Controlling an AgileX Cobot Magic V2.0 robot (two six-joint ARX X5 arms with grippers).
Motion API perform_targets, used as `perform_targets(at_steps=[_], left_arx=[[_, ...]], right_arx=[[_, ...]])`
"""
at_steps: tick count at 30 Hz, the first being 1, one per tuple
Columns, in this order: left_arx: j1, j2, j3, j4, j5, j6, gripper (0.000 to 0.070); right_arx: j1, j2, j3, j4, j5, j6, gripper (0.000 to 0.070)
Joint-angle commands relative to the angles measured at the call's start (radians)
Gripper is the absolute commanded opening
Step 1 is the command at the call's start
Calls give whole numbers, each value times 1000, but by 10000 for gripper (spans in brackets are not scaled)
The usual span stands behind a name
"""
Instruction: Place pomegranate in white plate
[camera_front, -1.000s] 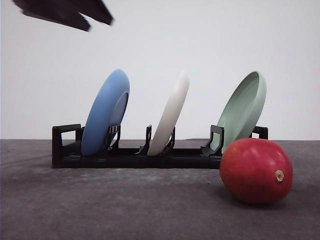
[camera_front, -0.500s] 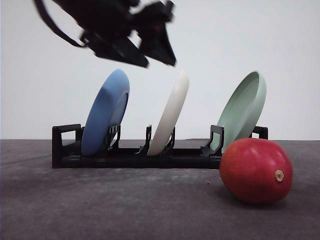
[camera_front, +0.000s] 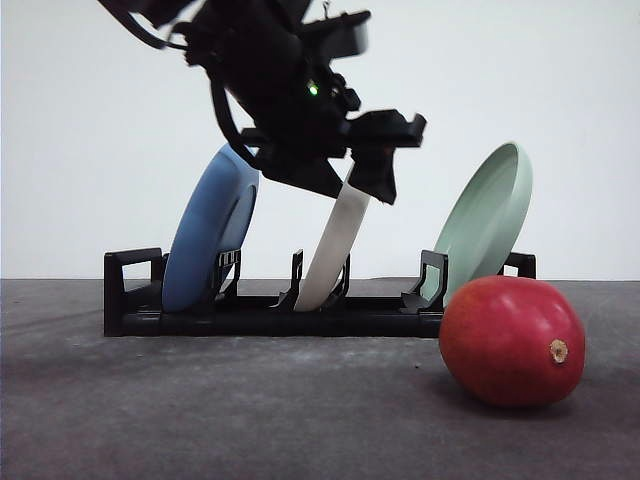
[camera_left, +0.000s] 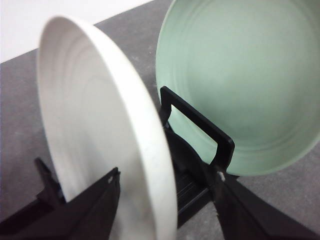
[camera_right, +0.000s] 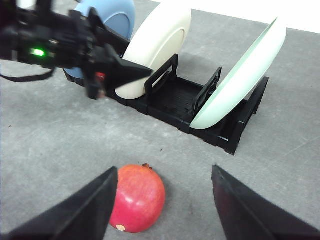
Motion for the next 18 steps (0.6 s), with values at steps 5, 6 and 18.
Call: perform_targets(at_steps=[5,6,18], left_arx=[[-6,27,28,-2,-32,-3,339],[-7,27,28,-3,-32,-3,317],[-14,15,28,-6,-32,-8,34]], right_arx=[[5,2,11,9,0,-8,379],[5,2,11,9,1,-9,379],[5,2,11,9,1,-8,379]])
